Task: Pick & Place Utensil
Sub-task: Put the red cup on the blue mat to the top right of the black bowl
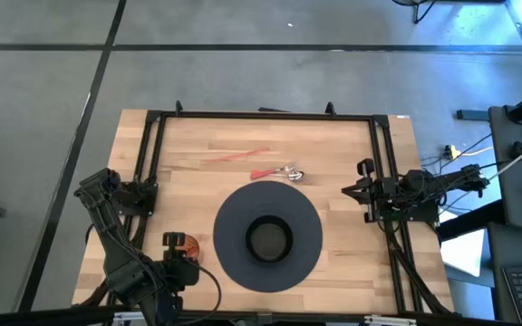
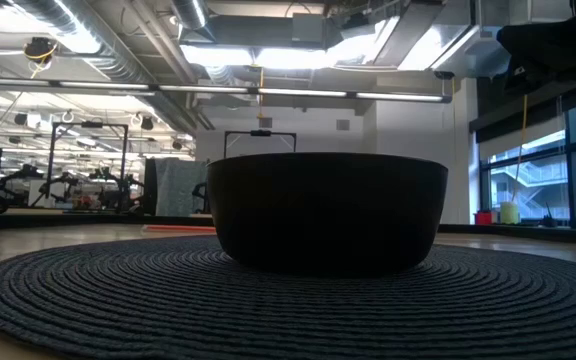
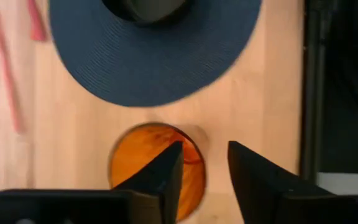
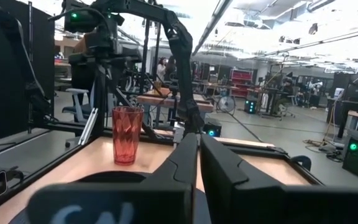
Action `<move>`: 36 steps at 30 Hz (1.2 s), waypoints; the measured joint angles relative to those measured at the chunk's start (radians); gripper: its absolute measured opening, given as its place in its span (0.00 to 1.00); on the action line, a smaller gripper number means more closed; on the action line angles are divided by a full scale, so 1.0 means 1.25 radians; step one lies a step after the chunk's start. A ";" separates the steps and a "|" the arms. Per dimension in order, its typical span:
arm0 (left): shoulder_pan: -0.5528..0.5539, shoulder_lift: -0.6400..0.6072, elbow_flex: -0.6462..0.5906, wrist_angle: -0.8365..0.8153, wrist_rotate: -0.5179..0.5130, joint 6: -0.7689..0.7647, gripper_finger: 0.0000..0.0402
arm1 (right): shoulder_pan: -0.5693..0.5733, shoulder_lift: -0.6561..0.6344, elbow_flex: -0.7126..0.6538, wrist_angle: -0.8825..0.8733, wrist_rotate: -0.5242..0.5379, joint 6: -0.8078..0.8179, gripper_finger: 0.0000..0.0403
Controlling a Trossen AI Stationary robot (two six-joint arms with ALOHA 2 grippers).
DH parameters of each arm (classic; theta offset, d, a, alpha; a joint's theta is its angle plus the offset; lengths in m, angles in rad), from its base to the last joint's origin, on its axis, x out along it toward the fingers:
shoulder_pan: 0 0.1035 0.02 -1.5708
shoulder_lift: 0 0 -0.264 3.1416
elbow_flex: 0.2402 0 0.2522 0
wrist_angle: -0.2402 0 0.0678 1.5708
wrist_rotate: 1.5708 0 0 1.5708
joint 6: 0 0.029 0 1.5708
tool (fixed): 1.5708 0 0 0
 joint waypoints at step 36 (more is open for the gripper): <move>0.005 0.017 -0.081 0.000 0.098 -0.070 0.46 | 0.000 0.000 0.000 -0.030 -0.001 0.018 0.05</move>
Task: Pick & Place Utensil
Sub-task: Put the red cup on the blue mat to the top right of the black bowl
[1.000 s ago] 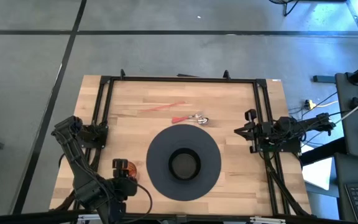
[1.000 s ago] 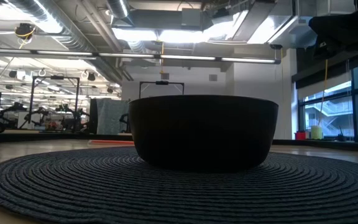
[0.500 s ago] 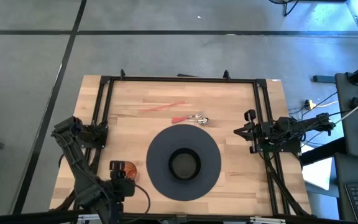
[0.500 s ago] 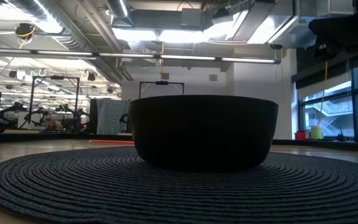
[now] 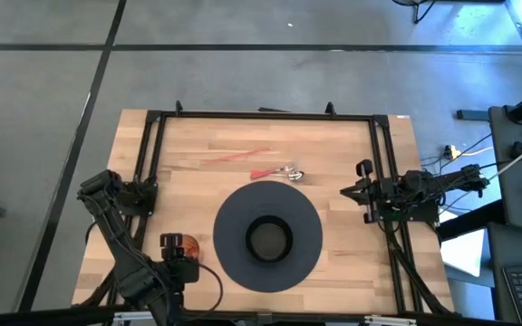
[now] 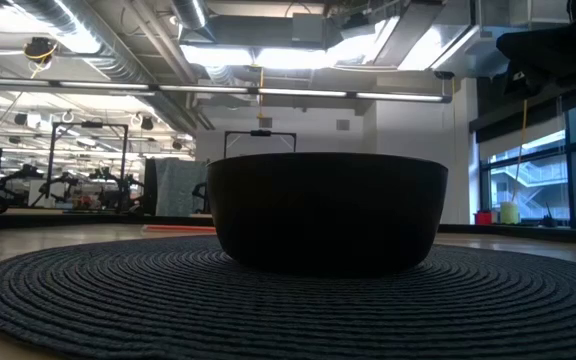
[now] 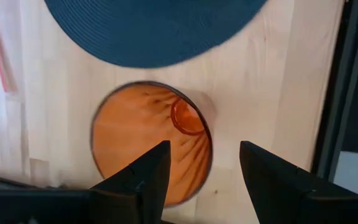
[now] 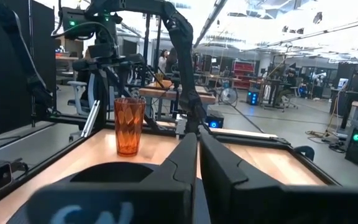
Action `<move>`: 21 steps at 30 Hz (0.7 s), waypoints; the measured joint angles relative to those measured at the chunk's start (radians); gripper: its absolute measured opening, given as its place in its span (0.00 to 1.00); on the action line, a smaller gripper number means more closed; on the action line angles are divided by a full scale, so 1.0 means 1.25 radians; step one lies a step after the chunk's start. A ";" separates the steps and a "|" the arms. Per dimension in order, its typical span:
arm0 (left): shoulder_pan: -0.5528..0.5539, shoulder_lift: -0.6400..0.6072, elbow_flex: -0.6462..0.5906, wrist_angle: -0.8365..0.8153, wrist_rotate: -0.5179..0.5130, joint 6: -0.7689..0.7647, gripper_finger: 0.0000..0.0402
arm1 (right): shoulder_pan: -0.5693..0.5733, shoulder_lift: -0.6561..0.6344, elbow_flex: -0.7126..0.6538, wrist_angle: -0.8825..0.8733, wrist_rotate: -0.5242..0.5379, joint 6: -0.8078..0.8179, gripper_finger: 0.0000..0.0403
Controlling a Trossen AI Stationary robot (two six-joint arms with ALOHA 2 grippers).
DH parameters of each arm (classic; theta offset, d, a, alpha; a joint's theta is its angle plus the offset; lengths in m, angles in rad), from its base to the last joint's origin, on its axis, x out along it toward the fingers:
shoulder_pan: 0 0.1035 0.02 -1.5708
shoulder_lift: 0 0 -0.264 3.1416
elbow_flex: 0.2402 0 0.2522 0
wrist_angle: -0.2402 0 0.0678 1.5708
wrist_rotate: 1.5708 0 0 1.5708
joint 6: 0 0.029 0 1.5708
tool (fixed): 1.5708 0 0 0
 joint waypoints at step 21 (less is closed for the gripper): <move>0.075 0.022 0.000 0.000 0.072 0.028 0.46 | 0.000 0.000 0.000 -0.012 0.000 0.001 0.05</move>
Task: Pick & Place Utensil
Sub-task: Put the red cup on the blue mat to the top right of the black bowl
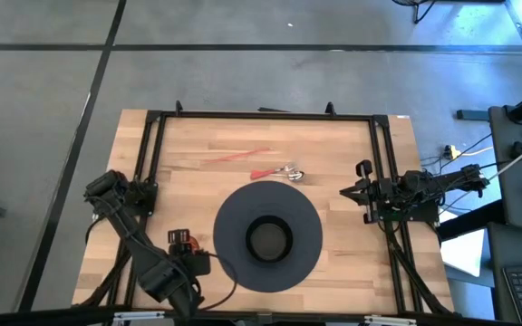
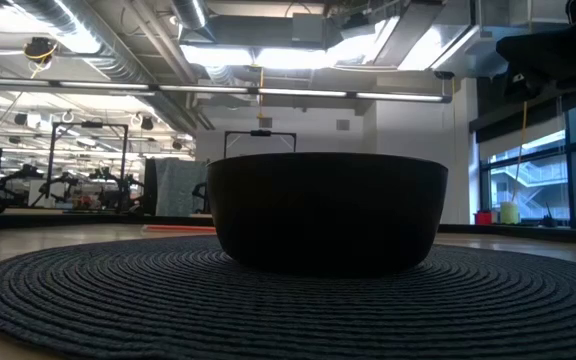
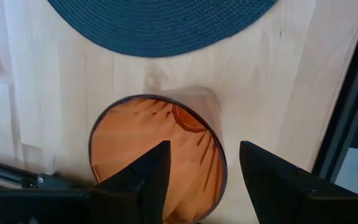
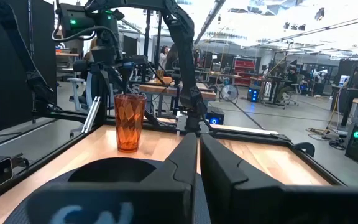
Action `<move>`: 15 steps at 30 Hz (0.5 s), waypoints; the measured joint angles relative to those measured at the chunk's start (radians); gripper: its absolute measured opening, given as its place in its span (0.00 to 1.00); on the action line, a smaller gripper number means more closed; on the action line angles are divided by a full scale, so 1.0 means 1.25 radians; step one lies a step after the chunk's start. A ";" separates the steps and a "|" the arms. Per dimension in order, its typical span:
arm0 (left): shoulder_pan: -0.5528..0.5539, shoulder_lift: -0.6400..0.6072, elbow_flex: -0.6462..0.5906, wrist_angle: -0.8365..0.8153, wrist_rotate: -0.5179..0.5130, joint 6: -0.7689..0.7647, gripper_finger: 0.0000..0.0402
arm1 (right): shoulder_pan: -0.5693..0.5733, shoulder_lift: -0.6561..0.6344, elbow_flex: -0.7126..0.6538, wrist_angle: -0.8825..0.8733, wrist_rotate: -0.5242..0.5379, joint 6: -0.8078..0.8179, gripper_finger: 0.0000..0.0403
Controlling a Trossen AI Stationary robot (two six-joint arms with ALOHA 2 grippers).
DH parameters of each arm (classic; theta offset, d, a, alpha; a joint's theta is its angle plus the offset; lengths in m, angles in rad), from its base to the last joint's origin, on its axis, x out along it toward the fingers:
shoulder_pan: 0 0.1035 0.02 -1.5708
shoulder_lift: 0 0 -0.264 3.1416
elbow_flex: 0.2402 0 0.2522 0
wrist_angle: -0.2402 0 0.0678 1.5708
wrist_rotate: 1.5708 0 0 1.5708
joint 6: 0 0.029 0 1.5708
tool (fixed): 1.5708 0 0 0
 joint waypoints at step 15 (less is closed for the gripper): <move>0.021 0.011 0.000 -0.001 0.055 -0.046 0.46 | 0.000 0.000 0.000 -0.004 0.000 0.006 0.05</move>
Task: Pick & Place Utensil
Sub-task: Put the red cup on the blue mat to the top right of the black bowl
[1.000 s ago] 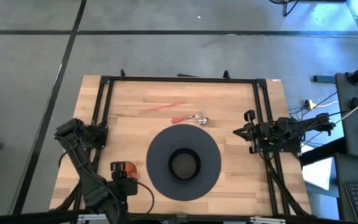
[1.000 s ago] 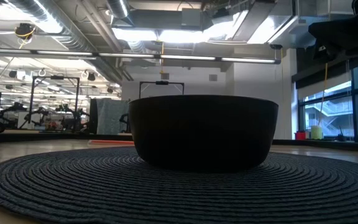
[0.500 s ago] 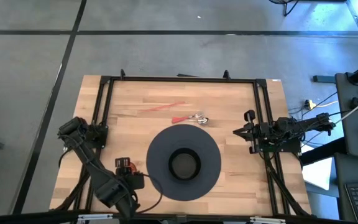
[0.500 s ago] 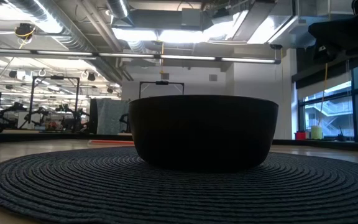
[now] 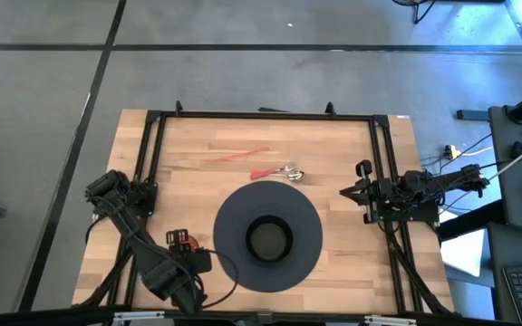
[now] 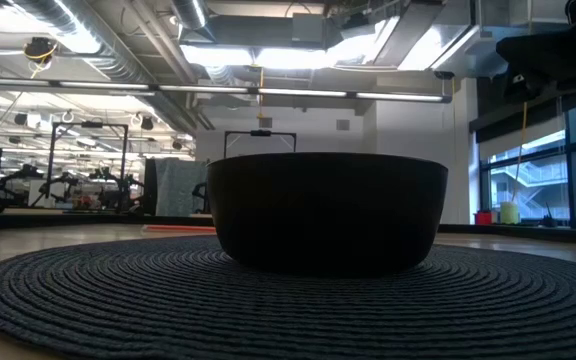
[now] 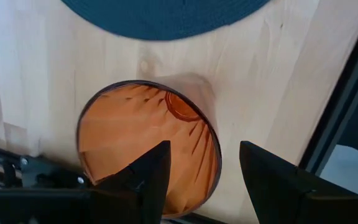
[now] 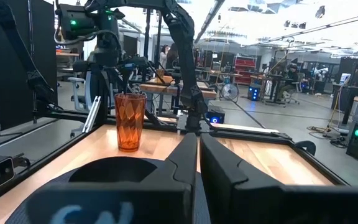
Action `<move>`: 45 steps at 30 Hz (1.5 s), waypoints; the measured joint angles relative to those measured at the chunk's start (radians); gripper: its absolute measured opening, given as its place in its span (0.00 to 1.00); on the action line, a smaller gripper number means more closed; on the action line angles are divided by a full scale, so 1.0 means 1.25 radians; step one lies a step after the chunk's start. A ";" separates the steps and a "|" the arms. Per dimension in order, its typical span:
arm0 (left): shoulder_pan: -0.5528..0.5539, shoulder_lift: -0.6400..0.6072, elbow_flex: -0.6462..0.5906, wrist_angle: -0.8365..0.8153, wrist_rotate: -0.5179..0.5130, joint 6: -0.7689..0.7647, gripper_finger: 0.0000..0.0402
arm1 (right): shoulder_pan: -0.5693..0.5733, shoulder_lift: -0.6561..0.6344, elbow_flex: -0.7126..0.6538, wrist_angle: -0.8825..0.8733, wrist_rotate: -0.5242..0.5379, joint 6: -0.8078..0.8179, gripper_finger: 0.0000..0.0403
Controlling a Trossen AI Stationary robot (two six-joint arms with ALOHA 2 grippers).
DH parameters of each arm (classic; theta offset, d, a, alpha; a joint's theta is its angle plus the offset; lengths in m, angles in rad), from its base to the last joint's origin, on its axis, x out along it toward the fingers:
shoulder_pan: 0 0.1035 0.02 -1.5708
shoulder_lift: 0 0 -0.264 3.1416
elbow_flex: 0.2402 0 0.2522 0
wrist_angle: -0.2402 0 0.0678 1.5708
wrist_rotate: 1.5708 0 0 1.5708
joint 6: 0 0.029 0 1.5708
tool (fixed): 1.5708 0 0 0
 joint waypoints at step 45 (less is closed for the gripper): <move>-0.114 -0.259 -0.021 0.001 -0.421 0.210 0.01 | 0.000 0.000 0.000 -0.007 0.000 -0.003 0.05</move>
